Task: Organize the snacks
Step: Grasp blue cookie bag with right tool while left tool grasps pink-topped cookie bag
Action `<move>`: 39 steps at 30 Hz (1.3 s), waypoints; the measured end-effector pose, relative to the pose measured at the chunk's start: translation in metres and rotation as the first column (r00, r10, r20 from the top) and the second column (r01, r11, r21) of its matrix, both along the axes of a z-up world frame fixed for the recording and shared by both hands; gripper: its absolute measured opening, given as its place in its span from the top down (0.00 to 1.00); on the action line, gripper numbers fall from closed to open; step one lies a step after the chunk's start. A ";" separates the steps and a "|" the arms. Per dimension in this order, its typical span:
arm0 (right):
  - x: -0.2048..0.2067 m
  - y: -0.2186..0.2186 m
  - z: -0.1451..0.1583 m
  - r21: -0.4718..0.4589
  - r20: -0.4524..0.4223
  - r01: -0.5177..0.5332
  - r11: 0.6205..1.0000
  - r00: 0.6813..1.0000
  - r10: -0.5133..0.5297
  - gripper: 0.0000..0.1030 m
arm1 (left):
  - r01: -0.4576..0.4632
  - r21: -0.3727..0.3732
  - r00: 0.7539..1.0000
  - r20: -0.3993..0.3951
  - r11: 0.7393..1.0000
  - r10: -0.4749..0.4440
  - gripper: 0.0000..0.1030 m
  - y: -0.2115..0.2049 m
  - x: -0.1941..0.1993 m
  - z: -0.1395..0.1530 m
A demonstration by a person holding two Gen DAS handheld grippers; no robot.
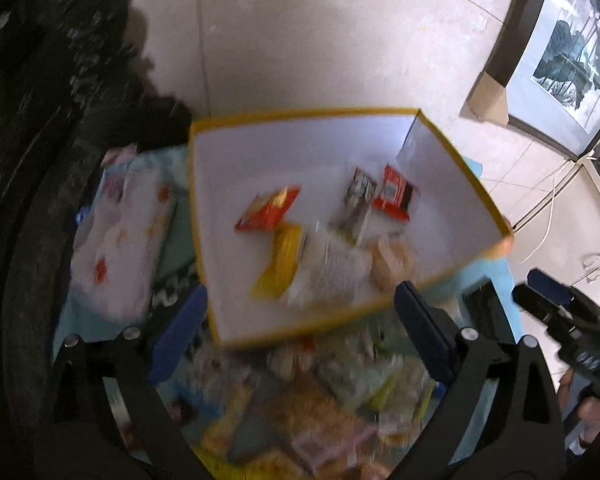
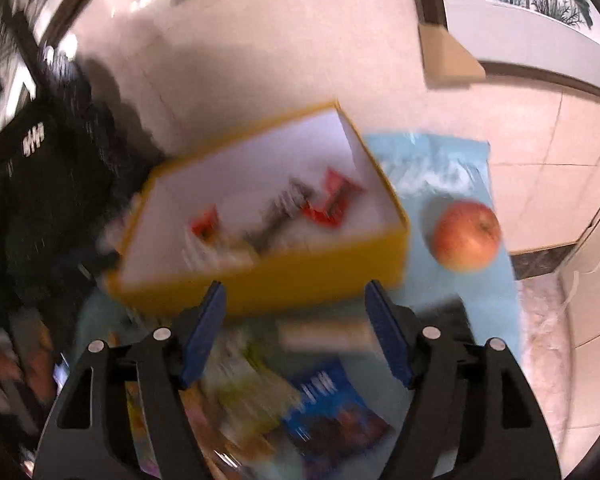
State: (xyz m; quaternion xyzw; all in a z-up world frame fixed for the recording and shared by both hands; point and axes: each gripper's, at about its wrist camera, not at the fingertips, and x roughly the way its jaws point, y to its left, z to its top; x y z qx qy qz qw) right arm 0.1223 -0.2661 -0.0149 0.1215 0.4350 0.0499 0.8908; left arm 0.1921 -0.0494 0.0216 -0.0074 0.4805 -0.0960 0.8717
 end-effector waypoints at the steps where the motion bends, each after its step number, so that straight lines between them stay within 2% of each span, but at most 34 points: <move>1: -0.007 0.000 -0.008 -0.033 -0.021 -0.012 0.999 1.000 0.011 0.30 | -0.002 0.003 1.000 -0.012 1.000 0.002 0.07 0.003 -0.009 -0.004; 5: -0.039 0.011 -0.042 -0.143 -0.110 -0.124 0.982 0.988 0.109 0.30 | 0.001 0.022 0.997 -0.074 1.000 0.000 0.07 0.019 -0.044 -0.022; 9: -0.055 0.028 -0.065 -0.235 -0.163 -0.237 0.943 0.966 0.202 0.30 | -0.006 0.046 0.991 -0.137 0.999 0.013 0.06 0.034 -0.072 -0.043; 13: -0.054 0.040 -0.085 -0.310 -0.198 -0.295 0.904 0.950 0.242 0.28 | -0.034 0.045 0.980 -0.196 0.998 0.042 0.06 0.047 -0.090 -0.057; 15: -0.048 0.040 -0.097 -0.318 -0.214 -0.309 0.897 0.944 0.249 0.25 | -0.039 0.049 0.978 -0.204 0.998 0.048 0.06 0.052 -0.097 -0.060; 16: -0.045 0.041 -0.102 -0.326 -0.223 -0.316 0.891 0.942 0.252 0.18 | -0.039 0.053 0.978 -0.204 0.998 0.049 0.06 0.053 -0.099 -0.061; 18: -0.036 0.043 -0.112 -0.331 -0.251 -0.333 0.883 0.933 0.258 0.16 | -0.040 0.058 0.977 -0.206 0.998 0.051 0.06 0.058 -0.105 -0.062; 20: -0.030 0.041 -0.117 -0.294 -0.254 -0.330 0.897 0.932 0.260 0.20 | -0.041 0.065 0.975 -0.216 0.997 0.054 0.06 0.064 -0.109 -0.066; 21: -0.025 0.037 -0.119 -0.247 -0.271 -0.311 0.918 0.932 0.242 0.27 | -0.043 0.071 0.973 -0.222 0.997 0.057 0.06 0.066 -0.111 -0.068; 22: -0.022 0.034 -0.120 -0.222 -0.290 -0.296 0.929 0.930 0.227 0.40 | -0.044 0.075 0.972 -0.229 0.996 0.060 0.06 0.068 -0.113 -0.070; 23: -0.021 0.031 -0.119 -0.210 -0.298 -0.274 0.939 0.932 0.206 0.45 | -0.045 0.078 0.969 -0.239 0.996 0.062 0.06 0.070 -0.115 -0.074; 27: -0.029 0.010 -0.107 -0.076 -0.291 -0.152 0.985 0.949 0.124 0.48 | -0.049 0.084 0.957 -0.280 0.995 0.071 0.06 0.077 -0.125 -0.087; 31: -0.058 -0.011 -0.087 0.047 -0.257 -0.073 0.996 0.963 0.083 0.48 | -0.044 0.065 0.954 -0.294 0.997 0.062 0.06 0.080 -0.134 -0.090; 33: -0.072 -0.017 -0.076 0.077 -0.245 -0.064 0.995 0.966 0.081 0.48 | -0.043 0.060 0.958 -0.280 0.997 0.058 0.06 0.077 -0.132 -0.086; 35: -0.083 -0.020 -0.067 0.098 -0.233 -0.059 0.993 0.969 0.080 0.48 | -0.038 0.023 0.962 -0.268 0.999 0.043 0.06 0.070 -0.127 -0.082; 39: -0.102 -0.014 -0.057 0.120 -0.223 -0.056 0.991 0.971 0.082 0.48 | -0.023 -0.016 0.956 -0.292 1.000 0.018 0.06 0.041 -0.108 -0.079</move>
